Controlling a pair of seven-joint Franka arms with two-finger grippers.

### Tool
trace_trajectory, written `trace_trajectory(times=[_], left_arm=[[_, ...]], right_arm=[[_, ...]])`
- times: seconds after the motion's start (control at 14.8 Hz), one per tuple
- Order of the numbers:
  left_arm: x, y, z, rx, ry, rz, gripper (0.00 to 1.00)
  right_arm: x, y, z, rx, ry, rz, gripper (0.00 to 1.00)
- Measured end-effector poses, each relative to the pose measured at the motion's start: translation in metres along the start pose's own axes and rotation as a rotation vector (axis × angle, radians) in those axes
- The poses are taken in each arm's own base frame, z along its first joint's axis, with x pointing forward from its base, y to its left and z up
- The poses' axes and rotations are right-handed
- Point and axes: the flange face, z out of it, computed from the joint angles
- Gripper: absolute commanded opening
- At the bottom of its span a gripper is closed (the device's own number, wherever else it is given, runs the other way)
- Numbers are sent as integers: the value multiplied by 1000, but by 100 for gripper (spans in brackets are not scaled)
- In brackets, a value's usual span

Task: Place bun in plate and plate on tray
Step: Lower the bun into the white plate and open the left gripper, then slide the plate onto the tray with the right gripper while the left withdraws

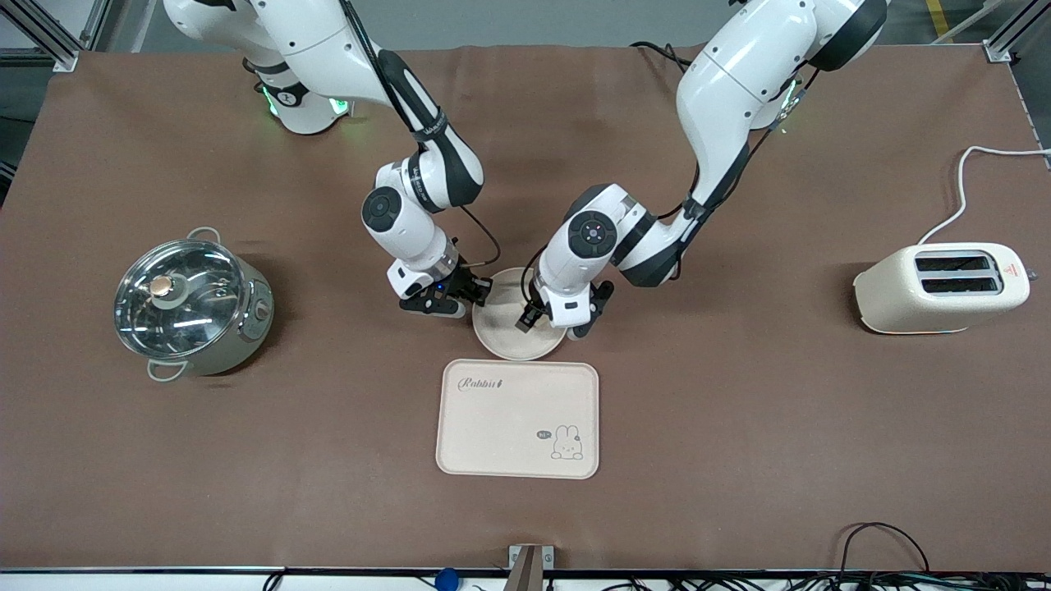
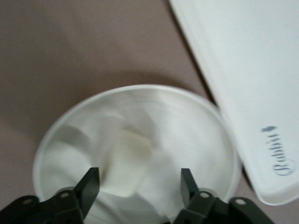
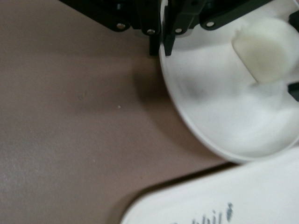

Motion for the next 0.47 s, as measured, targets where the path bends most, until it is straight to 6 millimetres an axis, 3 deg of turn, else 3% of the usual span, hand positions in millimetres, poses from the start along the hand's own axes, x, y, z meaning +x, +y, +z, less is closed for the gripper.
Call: trace_trajectory(times=[0.14, 0.2, 0.34, 0.47], left_arm=[[11, 14, -36, -3, 37, 57, 100], [21, 23, -65, 1, 68, 114, 100], [42, 38, -139, 4, 119, 240, 100], [70, 43, -213, 15, 161, 328, 100]], right_arm=[[0, 0, 0, 1, -1, 4, 0], [1, -1, -1, 3, 0, 8, 0], [8, -7, -9, 20, 18, 24, 0], [33, -15, -27, 57, 64, 47, 0]])
